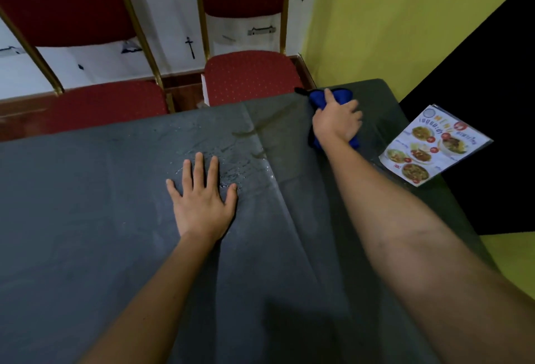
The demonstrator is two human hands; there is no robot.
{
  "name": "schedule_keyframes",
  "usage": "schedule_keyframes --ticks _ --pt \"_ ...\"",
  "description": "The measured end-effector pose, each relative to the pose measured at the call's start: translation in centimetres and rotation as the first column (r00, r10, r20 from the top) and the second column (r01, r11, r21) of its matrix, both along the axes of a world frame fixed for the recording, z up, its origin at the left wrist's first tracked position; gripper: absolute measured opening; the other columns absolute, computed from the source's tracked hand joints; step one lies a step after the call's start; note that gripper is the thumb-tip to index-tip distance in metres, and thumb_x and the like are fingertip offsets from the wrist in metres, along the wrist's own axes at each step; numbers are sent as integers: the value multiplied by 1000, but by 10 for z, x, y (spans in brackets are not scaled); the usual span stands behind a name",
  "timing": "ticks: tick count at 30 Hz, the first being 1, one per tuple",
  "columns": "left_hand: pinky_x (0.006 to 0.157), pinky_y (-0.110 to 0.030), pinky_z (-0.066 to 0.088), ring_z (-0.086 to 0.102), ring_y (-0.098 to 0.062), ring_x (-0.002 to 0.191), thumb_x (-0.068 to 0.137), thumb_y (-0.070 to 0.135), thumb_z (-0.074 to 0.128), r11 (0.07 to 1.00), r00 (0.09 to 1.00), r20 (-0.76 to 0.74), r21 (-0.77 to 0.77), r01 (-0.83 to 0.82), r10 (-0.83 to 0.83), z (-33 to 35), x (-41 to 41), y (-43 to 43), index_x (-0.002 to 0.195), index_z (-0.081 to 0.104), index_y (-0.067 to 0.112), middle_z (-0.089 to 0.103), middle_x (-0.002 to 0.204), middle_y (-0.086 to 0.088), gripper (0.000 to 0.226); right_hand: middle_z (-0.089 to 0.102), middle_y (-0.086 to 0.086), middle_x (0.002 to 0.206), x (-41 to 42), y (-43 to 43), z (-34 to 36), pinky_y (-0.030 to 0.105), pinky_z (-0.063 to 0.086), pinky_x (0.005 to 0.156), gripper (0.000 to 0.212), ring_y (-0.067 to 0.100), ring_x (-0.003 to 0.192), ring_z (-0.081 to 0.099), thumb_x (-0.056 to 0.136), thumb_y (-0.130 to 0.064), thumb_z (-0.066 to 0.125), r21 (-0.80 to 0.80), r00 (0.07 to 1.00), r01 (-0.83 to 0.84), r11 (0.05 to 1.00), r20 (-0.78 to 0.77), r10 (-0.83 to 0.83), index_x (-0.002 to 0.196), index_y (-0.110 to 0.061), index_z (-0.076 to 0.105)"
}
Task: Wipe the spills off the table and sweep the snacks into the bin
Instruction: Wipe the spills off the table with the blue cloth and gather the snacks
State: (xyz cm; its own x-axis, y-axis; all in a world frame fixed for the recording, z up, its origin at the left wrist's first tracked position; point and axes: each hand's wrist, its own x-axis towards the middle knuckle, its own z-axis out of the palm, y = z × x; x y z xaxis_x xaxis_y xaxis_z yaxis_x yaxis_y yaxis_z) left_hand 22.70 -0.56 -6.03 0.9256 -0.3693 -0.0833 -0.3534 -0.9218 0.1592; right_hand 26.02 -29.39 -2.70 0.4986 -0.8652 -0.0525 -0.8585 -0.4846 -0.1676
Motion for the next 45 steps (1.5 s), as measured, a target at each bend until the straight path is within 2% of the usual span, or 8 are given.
schedule_keyframes --ticks 4,7,10,14,22,31,37,45 --pt "114 -59 5 0 -24 147 91 59 19 1000 1000 -14 -1 1 -1 5 -2 -1 150 11 26 5 160 -4 68 39 18 136 19 64 3 43 36 96 51 39 113 44 92 -39 52 0 959 -282 960 29 281 141 -45 38" --pt "114 -59 5 0 -24 147 91 58 19 1000 1000 -27 4 -4 4 6 -2 -1 150 12 26 5 160 -3 68 42 17 133 31 118 4 44 38 92 51 38 112 46 92 -40 50 -48 825 -564 824 -4 565 141 -44 37" --pt "113 -59 5 0 -24 147 91 59 17 1000 1000 -23 5 -2 3 5 -2 -1 150 12 26 5 160 -3 68 39 16 136 35 124 6 45 38 93 53 35 116 43 94 -41 49 -50 743 -669 741 -28 669 144 -45 31" --pt "114 -58 4 1 -24 147 91 59 21 1000 1000 -27 -17 -4 3 3 -1 0 150 14 27 5 161 -2 67 38 15 138 38 80 6 47 36 97 53 36 120 42 94 -40 50 -15 808 -589 808 16 590 143 -48 32" --pt "114 -57 1 -5 -23 147 90 62 11 1000 1000 -17 -2 4 -4 -3 2 0 150 6 28 -1 161 -2 69 37 19 140 16 -26 2 48 34 100 53 41 122 41 95 -45 46 14 986 -165 986 33 164 145 -46 29" --pt "114 -58 4 -4 -24 147 91 61 14 1000 1000 -26 7 8 -8 -1 1 1 150 6 27 0 161 -3 69 42 22 130 -89 18 2 47 41 89 54 44 106 49 93 -41 51 -76 989 -144 987 -38 142 144 -44 33" --pt "114 -58 4 -1 -25 147 92 59 18 1000 999 -34 -20 8 -8 1 0 1 151 9 26 3 160 -4 68 39 22 133 -154 32 3 50 41 91 55 45 109 46 93 -40 53 -78 991 -113 991 -88 106 145 -42 33" --pt "114 -59 3 -3 -25 147 92 59 19 1000 999 -40 -17 9 -10 3 0 -1 151 10 25 2 161 -5 69 39 21 135 -55 14 6 44 38 95 51 41 112 46 95 -38 49 -43 992 -124 991 6 125 144 -40 36"
